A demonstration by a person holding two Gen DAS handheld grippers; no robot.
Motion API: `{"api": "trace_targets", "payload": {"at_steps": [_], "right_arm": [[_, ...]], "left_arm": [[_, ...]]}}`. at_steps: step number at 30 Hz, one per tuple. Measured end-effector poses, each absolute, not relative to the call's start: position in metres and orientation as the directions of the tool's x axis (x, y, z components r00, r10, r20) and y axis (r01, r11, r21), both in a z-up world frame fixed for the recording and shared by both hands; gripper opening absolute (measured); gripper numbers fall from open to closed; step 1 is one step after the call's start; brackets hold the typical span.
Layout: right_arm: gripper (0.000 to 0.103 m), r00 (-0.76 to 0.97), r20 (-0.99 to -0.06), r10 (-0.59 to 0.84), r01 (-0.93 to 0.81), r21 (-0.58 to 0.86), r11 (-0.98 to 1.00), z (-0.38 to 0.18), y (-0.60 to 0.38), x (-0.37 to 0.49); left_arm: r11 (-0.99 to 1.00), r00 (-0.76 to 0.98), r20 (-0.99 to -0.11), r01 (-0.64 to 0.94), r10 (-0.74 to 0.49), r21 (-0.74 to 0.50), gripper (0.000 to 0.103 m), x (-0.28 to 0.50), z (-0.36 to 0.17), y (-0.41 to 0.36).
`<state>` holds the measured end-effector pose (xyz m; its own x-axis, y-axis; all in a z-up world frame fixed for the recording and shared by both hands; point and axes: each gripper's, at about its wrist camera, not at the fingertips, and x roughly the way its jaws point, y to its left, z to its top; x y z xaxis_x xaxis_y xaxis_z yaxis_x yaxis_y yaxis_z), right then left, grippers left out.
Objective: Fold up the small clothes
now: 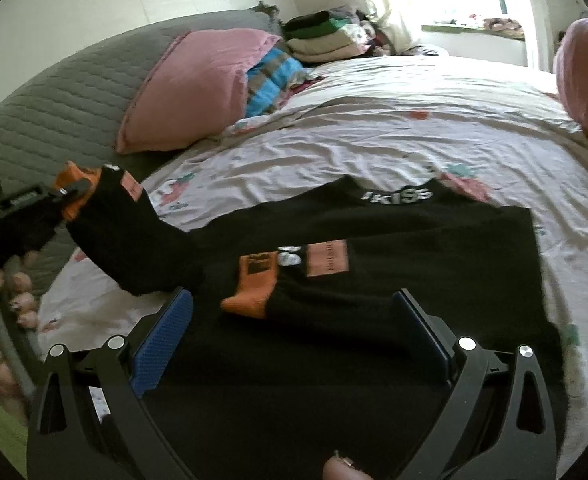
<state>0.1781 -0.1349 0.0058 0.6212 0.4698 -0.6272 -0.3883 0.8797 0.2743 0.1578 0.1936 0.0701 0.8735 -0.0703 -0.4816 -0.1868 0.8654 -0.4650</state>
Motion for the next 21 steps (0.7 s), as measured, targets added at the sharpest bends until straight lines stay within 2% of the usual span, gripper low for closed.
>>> {"api": "trace_targets", "payload": {"at_steps": [13,21], "right_arm": [[0.098,0.696,-0.616,0.368,-0.284,0.235,0.93,0.01,-0.183,0.177],[0.098,0.722,-0.61,0.327,-0.239,0.224,0.945,0.011,-0.21,0.174]], "left_arm": [[0.887,0.86,-0.473,-0.054,-0.192,-0.459,0.004,0.183,0.088,0.133],[0.864,0.831,-0.469,0.028,-0.299,-0.503,0.004,0.199,0.079,0.098]]}}
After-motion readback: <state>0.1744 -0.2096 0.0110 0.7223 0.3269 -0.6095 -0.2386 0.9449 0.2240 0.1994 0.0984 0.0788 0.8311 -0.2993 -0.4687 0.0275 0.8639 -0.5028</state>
